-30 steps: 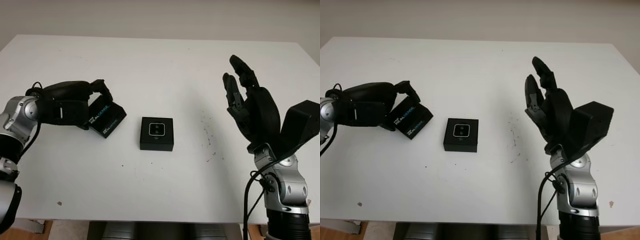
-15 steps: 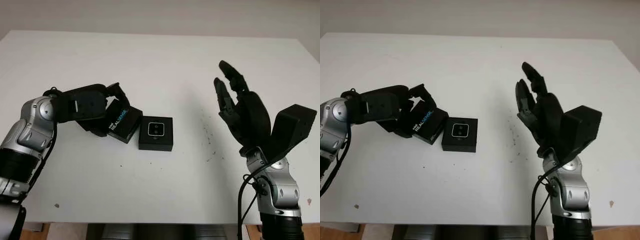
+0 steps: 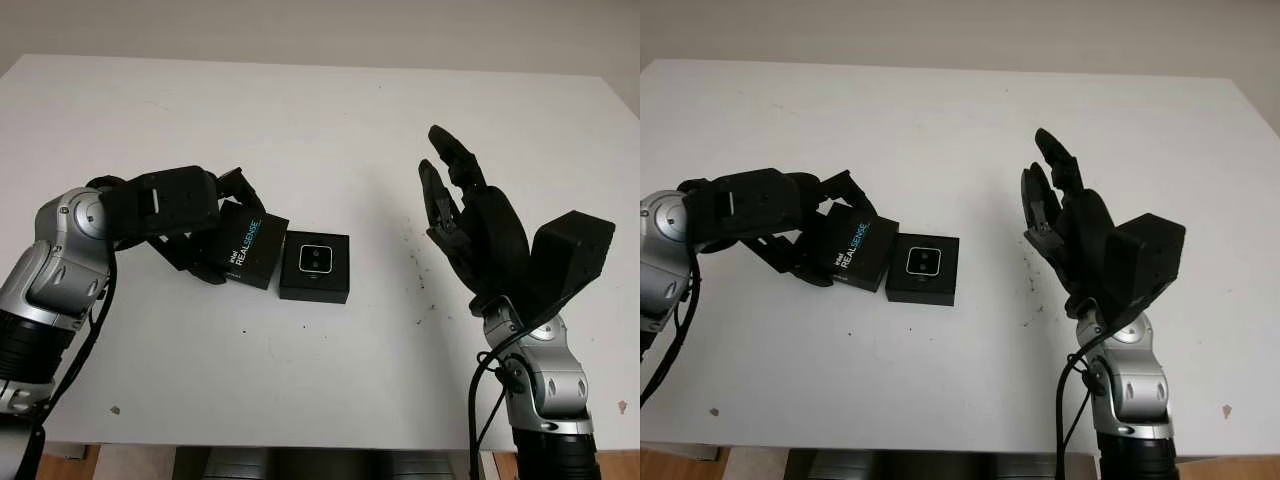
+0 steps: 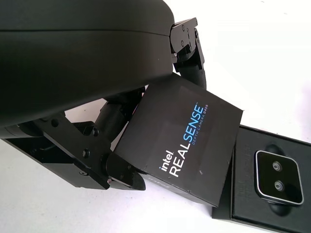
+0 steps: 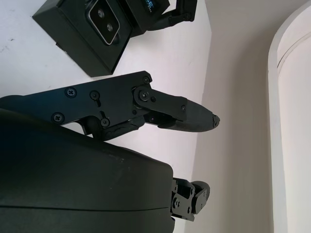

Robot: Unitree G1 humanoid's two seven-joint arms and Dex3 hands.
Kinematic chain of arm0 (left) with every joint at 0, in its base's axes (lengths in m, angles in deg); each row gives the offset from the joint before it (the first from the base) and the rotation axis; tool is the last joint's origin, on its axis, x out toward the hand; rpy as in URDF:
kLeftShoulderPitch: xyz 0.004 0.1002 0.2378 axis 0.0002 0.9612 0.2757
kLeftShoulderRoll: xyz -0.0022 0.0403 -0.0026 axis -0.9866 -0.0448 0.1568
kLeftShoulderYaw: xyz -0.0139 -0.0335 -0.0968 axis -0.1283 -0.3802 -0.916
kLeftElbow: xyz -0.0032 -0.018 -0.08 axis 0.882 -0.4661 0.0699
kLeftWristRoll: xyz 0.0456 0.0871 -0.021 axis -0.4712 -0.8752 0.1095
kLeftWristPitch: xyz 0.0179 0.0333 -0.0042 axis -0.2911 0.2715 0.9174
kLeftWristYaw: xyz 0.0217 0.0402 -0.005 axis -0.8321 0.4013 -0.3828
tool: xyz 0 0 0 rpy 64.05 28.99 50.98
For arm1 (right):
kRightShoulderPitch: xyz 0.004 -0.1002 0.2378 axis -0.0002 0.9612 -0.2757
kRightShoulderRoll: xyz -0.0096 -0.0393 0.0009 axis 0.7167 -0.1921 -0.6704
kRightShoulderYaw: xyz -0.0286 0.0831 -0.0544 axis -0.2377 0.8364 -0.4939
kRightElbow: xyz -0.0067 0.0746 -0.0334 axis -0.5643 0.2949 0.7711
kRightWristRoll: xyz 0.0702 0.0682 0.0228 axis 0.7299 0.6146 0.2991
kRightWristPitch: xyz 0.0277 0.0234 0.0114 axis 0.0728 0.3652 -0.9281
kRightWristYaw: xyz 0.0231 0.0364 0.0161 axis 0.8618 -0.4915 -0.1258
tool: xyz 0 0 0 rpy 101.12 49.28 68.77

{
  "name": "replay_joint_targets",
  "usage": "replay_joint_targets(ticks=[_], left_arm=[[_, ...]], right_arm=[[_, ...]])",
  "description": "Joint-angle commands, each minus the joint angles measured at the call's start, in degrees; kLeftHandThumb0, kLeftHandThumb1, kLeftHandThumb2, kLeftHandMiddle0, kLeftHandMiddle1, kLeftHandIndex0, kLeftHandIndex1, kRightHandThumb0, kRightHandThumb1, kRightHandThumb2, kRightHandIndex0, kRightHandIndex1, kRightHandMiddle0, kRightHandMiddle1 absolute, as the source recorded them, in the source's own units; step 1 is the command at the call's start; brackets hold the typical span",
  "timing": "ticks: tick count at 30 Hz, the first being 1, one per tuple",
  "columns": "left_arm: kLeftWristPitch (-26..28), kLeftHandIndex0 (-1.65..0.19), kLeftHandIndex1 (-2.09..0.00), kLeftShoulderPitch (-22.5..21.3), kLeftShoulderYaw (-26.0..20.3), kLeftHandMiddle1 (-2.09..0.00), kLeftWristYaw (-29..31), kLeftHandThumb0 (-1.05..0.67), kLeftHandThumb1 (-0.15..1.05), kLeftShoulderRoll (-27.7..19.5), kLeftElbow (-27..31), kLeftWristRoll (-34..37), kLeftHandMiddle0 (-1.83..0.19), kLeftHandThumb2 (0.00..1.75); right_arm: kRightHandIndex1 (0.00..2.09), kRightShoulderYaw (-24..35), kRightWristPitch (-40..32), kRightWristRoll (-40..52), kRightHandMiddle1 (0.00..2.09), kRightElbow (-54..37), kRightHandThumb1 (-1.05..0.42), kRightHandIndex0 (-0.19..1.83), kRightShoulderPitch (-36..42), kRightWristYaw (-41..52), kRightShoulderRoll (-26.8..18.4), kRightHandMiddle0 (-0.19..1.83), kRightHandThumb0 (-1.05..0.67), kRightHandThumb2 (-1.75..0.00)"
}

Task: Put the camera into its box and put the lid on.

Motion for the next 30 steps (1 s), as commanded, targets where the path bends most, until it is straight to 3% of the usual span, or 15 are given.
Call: replay_joint_targets(ticks=[1, 7, 11, 15, 23, 26, 30], left_arm=[[-0.3, -0.44, -2.09, 0.0, 0.8, -2.09, -0.9, -0.30, 1.05, 0.7, 0.8, -0.7, -0.71, 0.35], [2.6, -0.42, -2.09, -1.3, 0.1, -2.09, -2.2, -0.28, 1.05, 0.8, -2.5, -1.8, -0.72, 0.35], [-0.3, -0.43, -2.09, -2.8, -0.6, -2.09, -5.3, -0.28, 1.05, 0.6, -8.3, -2.3, -0.71, 0.36], [0.6, -0.49, -2.09, -4.8, -0.8, -2.09, -7.5, -0.29, 1.05, 0.7, -12.4, -3.1, -0.74, 0.36], [-0.2, -0.55, -2.09, -5.6, -2.3, -2.09, -7.6, -0.32, 1.05, 0.0, -13.1, -1.5, -0.79, 0.33], [0.7, -0.37, -2.09, -5.6, -3.1, -2.09, -7.6, -0.33, 1.05, -0.4, -11.1, -1.1, -0.63, 0.34], [2.1, -0.31, -2.09, -5.7, -5.3, -2.09, -6.6, -0.34, 1.05, 0.2, -9.8, 1.9, -0.55, 0.33]], right_arm=[[0.04, 0.0, 1.2, 0.0, 0.45, 0.2, -1.05, -0.04, 0.5, 0.3, 0.2, -0.19, -0.55, -0.59], [0.04, -0.4, 1.3, 0.0, 0.43, 0.5, -1.05, -0.04, 0.3, 0.7, 0.5, -0.19, -0.57, -0.59], [0.04, -0.7, 1.2, -0.4, 0.39, 0.5, -1.05, -0.05, 0.3, 0.6, 0.6, -0.19, -0.58, -0.58], [0.04, -0.9, 1.4, -0.8, 0.41, 0.4, -1.05, -0.05, 0.5, 0.7, 0.6, -0.19, -0.57, -0.58], [0.04, -0.9, 0.8, -0.6, 0.41, 0.1, -1.05, -0.06, 1.1, 0.3, 1.2, -0.19, -0.58, -0.58], [0.05, -0.7, 1.3, -0.4, 0.43, 0.6, -1.05, -0.05, 1.0, 0.8, 1.1, -0.19, -0.61, -0.55], [0.05, -0.7, 1.3, -0.7, 0.47, 0.4, -1.05, -0.04, 1.2, 0.9, 1.2, -0.19, -0.61, -0.54]])
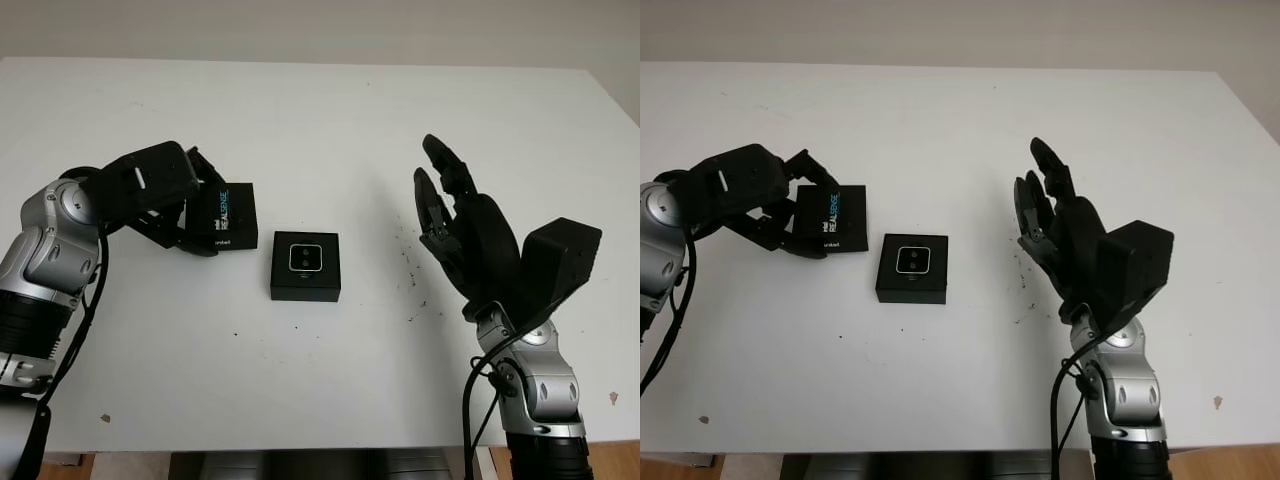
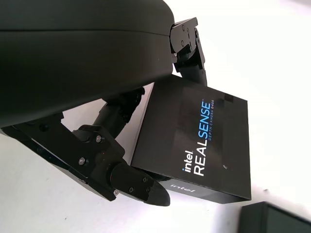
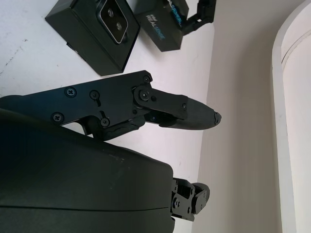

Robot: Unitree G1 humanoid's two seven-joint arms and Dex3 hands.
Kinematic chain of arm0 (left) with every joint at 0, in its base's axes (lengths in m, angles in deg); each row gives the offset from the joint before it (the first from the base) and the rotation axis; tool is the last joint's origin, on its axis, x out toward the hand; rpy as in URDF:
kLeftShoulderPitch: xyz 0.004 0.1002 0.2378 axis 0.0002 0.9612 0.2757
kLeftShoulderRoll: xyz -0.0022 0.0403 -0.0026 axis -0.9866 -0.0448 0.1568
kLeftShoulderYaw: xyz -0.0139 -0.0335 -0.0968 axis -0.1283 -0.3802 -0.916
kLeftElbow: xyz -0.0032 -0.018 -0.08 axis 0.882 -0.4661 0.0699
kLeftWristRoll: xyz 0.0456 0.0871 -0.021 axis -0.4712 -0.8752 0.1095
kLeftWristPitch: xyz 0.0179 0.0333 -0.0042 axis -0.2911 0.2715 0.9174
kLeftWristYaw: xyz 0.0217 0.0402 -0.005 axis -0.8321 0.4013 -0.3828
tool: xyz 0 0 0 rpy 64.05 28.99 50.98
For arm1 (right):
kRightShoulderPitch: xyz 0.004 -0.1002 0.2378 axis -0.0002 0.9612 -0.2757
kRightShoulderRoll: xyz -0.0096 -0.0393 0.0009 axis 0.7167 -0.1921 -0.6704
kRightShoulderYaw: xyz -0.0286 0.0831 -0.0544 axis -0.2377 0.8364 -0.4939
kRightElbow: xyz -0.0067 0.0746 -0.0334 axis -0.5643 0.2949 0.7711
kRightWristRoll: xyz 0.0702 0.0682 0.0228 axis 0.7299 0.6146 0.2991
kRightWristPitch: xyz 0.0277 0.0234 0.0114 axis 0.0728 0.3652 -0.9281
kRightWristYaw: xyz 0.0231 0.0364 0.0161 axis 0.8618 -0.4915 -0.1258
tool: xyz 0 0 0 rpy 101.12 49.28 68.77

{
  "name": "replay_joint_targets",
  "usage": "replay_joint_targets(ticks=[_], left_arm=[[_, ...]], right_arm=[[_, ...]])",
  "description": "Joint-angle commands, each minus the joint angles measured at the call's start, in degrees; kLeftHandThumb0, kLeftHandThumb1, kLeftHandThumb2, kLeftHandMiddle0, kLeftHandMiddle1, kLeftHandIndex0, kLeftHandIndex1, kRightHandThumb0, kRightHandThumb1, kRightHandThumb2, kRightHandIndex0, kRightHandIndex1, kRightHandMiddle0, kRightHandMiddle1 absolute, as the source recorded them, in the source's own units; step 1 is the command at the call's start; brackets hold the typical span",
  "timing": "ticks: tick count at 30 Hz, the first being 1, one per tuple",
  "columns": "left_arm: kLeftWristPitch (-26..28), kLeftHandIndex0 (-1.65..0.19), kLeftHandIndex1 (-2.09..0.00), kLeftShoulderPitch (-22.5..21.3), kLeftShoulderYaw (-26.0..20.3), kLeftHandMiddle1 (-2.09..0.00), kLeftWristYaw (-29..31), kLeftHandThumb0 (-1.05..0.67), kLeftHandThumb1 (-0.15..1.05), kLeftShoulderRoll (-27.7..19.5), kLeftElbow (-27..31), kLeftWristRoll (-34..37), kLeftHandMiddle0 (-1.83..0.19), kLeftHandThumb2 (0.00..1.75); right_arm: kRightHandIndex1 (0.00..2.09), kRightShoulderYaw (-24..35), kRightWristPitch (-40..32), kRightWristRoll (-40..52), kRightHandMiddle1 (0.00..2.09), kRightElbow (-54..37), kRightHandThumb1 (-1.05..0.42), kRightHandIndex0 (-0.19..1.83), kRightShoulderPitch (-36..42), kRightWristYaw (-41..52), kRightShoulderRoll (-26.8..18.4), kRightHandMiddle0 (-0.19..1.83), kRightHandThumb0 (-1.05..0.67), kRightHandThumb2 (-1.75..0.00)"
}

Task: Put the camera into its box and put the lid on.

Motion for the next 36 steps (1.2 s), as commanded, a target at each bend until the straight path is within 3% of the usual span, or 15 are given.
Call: replay_joint_targets(ticks=[1, 6, 13, 19, 23, 27, 36], left_arm=[[1.1, -0.34, -2.09, -1.7, -1.7, -2.09, 0.8, -0.34, 1.05, -0.2, 1.6, 1.7, -0.57, 0.33], [8.4, -0.29, -2.09, -2.1, -3.2, -2.09, 3.9, -0.39, 1.05, 0.7, 6.1, 6.4, -0.53, 0.33], [16.6, -0.46, -2.09, -2.7, -7.7, -2.09, 6.5, -0.33, 1.05, 2.4, 9.0, 17.6, -0.84, 0.34], [23.4, -0.50, -2.09, -2.3, -6.7, -2.09, 6.6, -0.32, 1.05, 2.2, 13.7, 21.4, -0.79, 0.36], [27.5, -0.64, -2.09, -1.7, -5.1, -2.09, 5.5, -0.33, 1.05, 2.8, 16.2, 22.3, -0.89, 0.33], [25.6, -0.70, -2.09, -0.7, -3.3, -2.09, 5.7, -0.33, 1.05, 3.0, 16.6, 22.7, -0.94, 0.33], [12.6, -0.67, -2.09, 1.9, 2.7, -2.09, 4.0, -0.35, 1.05, 1.5, 16.3, 15.1, -0.90, 0.34]], right_arm=[[0.05, -0.1, 0.6, -0.1, 0.48, -0.2, -1.05, -0.04, 0.6, -0.1, 0.2, -0.19, -0.61, -0.53], [0.04, -0.2, 0.7, 0.4, 0.46, -0.1, -1.05, -0.06, 0.8, 0.4, 0.3, -0.19, -0.60, -0.54], [0.04, -0.7, 1.6, -0.1, 0.43, 0.6, -1.05, -0.07, 1.0, 0.6, 0.5, -0.19, -0.60, -0.54], [0.05, -0.9, 1.1, -0.1, 0.45, 0.6, -1.05, -0.06, 1.3, 0.1, 0.7, -0.19, -0.59, -0.54], [0.05, -1.1, 0.5, 0.1, 0.46, 0.0, -1.05, -0.06, 1.6, -0.2, 1.1, -0.19, -0.60, -0.53], [0.05, -1.3, 0.1, 0.2, 0.43, -0.6, -1.05, -0.07, 2.0, -0.1, 1.2, -0.19, -0.59, -0.54], [0.05, -1.4, -0.1, 0.1, 0.38, -0.9, -1.05, -0.07, 2.4, -0.6, 1.7, -0.19, -0.58, -0.54]])
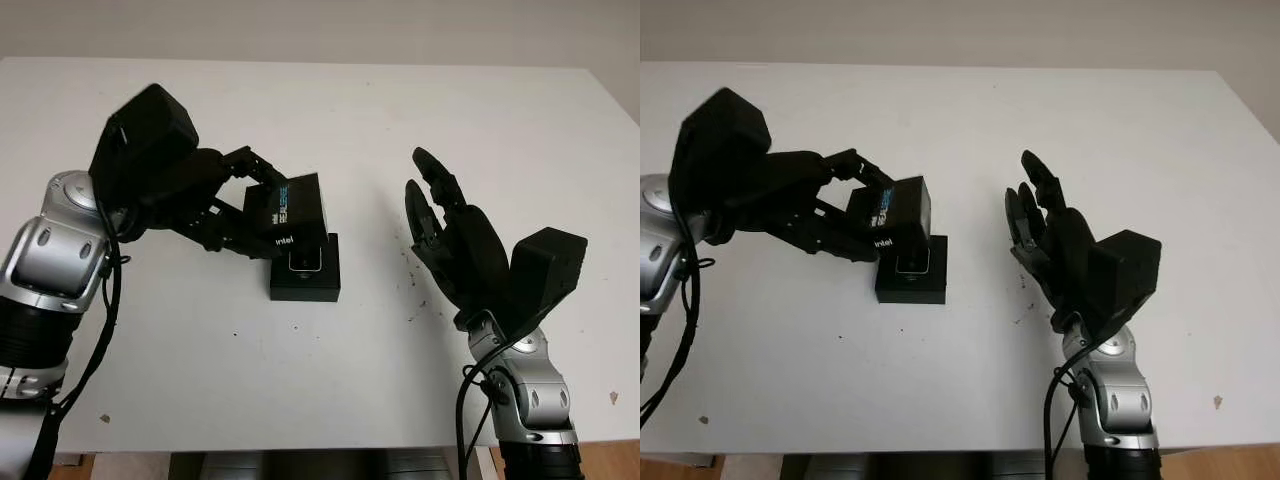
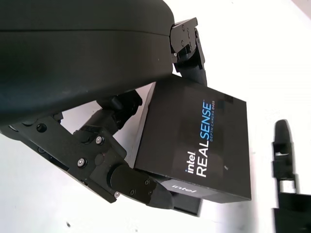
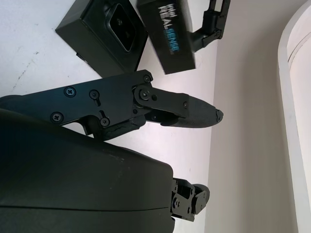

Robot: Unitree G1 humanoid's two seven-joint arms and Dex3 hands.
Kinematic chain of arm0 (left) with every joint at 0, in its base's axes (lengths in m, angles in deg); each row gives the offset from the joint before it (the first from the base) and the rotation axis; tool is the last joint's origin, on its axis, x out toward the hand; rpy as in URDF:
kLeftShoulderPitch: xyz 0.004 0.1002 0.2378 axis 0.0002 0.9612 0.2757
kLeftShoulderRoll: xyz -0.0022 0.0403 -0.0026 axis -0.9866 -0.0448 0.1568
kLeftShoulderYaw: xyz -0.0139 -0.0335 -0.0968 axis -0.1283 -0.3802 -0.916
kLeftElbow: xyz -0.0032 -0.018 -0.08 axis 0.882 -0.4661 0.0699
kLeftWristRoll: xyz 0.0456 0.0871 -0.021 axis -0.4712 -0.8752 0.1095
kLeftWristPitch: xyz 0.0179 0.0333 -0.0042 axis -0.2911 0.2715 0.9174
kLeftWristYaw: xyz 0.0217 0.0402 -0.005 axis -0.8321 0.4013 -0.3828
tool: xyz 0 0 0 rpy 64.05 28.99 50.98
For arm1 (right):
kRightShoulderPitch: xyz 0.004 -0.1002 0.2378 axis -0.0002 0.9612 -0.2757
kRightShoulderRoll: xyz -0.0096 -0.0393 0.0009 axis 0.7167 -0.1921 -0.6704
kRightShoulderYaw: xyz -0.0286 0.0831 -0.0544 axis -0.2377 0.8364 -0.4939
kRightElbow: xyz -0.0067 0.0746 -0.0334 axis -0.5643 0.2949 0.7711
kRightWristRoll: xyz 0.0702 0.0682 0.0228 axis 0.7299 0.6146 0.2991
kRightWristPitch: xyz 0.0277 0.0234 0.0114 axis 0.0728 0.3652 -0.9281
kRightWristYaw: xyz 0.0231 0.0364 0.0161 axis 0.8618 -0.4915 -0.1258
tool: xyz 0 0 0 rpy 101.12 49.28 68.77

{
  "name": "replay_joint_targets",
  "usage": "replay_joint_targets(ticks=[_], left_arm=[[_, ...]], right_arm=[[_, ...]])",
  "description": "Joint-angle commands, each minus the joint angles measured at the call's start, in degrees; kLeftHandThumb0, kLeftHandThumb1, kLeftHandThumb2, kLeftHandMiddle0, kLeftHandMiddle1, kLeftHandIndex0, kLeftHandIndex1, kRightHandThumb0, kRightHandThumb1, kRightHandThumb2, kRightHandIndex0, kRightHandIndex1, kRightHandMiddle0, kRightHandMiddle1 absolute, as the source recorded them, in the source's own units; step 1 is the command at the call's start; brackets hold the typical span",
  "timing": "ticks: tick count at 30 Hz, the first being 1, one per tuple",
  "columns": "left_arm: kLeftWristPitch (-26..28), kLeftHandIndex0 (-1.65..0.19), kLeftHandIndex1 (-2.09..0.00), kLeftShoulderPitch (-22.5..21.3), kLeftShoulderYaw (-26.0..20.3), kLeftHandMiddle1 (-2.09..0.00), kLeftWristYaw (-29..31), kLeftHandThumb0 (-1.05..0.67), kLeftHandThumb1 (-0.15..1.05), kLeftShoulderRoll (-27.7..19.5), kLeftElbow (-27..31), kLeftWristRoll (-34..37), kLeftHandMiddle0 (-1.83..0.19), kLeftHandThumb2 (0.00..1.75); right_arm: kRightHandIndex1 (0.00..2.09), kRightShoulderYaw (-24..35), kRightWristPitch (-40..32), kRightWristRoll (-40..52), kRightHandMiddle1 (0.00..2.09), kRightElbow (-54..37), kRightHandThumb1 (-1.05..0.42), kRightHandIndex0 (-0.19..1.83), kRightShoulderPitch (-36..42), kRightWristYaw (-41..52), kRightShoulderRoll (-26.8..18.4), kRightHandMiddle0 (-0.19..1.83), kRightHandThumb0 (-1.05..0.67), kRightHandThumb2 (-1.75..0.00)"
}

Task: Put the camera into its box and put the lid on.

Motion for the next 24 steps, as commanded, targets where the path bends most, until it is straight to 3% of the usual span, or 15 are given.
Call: replay_joint_targets(ticks=[1, 7, 14, 24], left_arm=[[-1.8, -0.68, -2.09, 0.6, 0.3, -2.09, -0.4, -0.34, 1.05, -0.5, 0.6, -0.9, -0.92, 0.34], [-4.9, -0.69, -2.09, 1.9, -0.2, -2.09, -1.2, -0.32, 1.05, 0.7, -0.2, -1.5, -0.98, 0.38], [-4.6, -0.64, -2.09, 2.4, 0.7, -2.09, -1.6, -0.32, 1.05, 0.6, 0.9, -4.0, -0.91, 0.35], [-3.6, -0.60, -2.09, 2.8, 0.4, -2.09, -0.9, -0.31, 1.05, 1.5, 1.0, -3.5, -0.83, 0.36]], right_arm=[[0.05, -0.1, -0.1, 0.1, 0.38, -1.3, -1.05, -0.07, 0.7, -0.2, 0.3, -0.19, -0.58, -0.54], [0.04, -0.1, -0.2, 0.5, 0.33, -1.2, -1.05, -0.09, 0.6, -0.4, 1.1, -0.19, -0.60, -0.53], [0.01, 0.1, 4.6, 0.2, 0.02, -0.2, -1.05, -0.19, 0.5, -1.4, 2.7, -0.19, -0.68, -0.64], [0.01, -0.4, 5.4, -0.4, 0.01, -0.1, -1.05, -0.19, 0.3, -2.1, 3.0, -0.19, -0.69, -0.65]])
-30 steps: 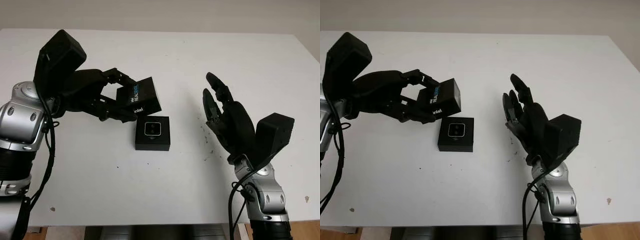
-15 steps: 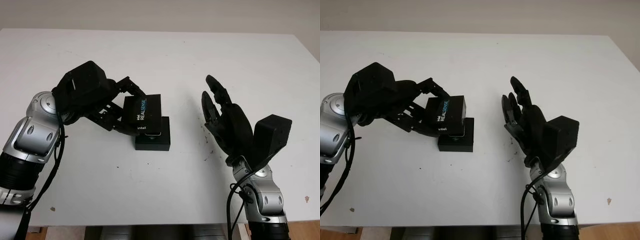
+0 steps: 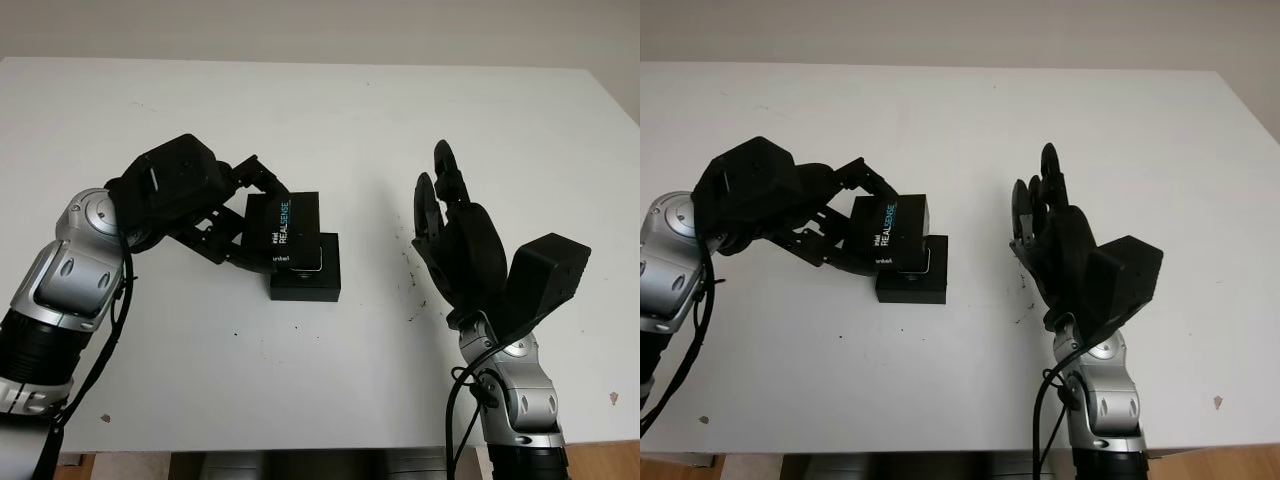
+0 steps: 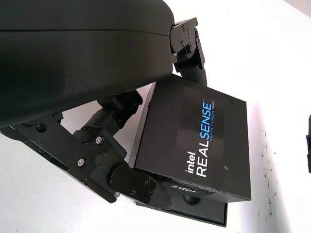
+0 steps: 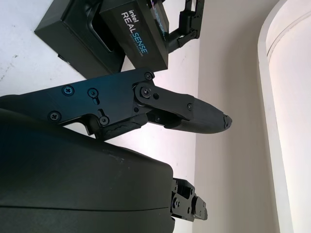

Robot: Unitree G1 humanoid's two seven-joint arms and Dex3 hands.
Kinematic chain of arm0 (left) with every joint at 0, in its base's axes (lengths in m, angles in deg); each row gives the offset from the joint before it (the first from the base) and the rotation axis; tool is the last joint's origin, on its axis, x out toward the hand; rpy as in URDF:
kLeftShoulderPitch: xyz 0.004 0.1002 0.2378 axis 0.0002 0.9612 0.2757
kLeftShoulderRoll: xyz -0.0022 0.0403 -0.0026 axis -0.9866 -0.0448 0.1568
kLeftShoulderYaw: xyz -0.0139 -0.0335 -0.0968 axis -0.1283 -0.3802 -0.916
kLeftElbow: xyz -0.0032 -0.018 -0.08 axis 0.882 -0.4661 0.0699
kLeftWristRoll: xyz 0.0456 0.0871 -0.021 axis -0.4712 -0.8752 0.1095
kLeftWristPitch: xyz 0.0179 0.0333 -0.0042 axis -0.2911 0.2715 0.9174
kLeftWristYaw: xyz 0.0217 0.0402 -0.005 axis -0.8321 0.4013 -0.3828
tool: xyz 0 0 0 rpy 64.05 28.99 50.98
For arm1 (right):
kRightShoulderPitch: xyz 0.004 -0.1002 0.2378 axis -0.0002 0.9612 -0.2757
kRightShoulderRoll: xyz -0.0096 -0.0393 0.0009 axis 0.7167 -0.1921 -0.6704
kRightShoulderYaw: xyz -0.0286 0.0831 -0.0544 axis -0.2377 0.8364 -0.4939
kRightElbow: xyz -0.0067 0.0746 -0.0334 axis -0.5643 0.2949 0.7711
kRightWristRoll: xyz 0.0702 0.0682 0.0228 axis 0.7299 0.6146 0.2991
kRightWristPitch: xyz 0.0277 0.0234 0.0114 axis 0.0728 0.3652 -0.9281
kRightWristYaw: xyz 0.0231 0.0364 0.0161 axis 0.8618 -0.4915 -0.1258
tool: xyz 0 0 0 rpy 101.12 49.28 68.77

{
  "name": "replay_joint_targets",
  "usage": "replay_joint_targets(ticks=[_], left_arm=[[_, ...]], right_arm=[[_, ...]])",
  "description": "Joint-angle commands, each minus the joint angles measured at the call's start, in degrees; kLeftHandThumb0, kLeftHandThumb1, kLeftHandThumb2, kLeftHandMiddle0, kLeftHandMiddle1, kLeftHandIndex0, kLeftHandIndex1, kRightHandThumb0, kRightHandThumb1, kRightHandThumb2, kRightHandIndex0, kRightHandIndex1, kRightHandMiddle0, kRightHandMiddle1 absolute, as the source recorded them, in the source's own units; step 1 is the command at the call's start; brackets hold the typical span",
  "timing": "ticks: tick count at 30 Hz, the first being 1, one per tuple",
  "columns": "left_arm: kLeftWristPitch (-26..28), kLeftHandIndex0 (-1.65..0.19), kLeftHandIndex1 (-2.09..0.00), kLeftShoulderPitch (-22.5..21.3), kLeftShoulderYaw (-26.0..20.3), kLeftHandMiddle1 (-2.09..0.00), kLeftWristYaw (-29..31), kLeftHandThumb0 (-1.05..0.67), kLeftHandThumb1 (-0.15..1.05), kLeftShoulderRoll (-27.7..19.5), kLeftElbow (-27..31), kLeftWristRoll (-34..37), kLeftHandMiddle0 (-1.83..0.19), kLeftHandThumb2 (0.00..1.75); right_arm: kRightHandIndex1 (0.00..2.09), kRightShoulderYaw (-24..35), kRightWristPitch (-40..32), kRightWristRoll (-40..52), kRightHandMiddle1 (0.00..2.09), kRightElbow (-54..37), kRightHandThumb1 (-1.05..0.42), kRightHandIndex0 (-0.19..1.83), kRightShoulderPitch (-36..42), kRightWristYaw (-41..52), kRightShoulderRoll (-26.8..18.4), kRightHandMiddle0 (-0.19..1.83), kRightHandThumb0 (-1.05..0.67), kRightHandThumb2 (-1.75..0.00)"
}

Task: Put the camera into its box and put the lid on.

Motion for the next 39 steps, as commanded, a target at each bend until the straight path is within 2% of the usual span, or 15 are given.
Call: replay_joint_targets(ticks=[1, 5, 11, 17, 33, 39], left_arm=[[0.7, -0.60, -2.09, 0.6, 0.0, -2.09, 0.4, -0.32, 1.05, 0.4, 1.2, 0.4, -0.83, 0.36], [2.2, -0.55, -2.09, 0.9, 0.4, -2.09, 0.6, -0.32, 1.05, 0.7, 1.9, 0.4, -0.77, 0.36], [3.4, -0.60, -2.09, 1.7, -0.2, -2.09, 0.6, -0.31, 1.05, 1.3, 3.0, 1.6, -0.80, 0.35], [6.5, -0.57, -2.09, 2.5, 0.0, -2.09, 0.2, -0.31, 1.05, 1.7, 4.7, 2.1, -0.77, 0.34], [6.1, -0.58, -2.09, 3.9, 0.7, -2.09, 1.3, -0.31, 1.05, 1.6, 7.0, 2.8, -0.84, 0.35], [6.4, -0.50, -2.09, 3.6, 1.3, -2.09, 1.7, -0.32, 1.05, 1.8, 6.9, 2.8, -0.78, 0.36]], right_arm=[[0.02, -0.2, 1.2, -0.2, 0.01, 0.0, -1.05, -0.19, -0.1, 0.2, 0.1, -0.19, -0.69, -0.65], [0.02, -0.1, 1.3, 0.0, 0.03, 0.1, -1.05, -0.19, 0.1, 0.4, 0.0, -0.19, -0.69, -0.64], [0.01, 0.0, 2.0, -0.1, 0.01, 0.5, -1.05, -0.19, 0.0, 0.8, 0.0, -0.19, -0.69, -0.64], [0.02, -0.1, 1.6, 0.0, 0.02, 0.2, -1.05, -0.19, 0.1, 0.1, 0.4, -0.19, -0.66, -0.64], [0.02, -0.4, 1.3, 0.4, 0.03, 0.1, -1.05, -0.19, 0.7, 0.1, 1.0, -0.19, -0.64, -0.62], [0.03, -0.5, 1.2, 0.3, 0.04, 0.1, -1.05, -0.19, 0.8, 0.0, 1.3, -0.18, -0.64, -0.63]])
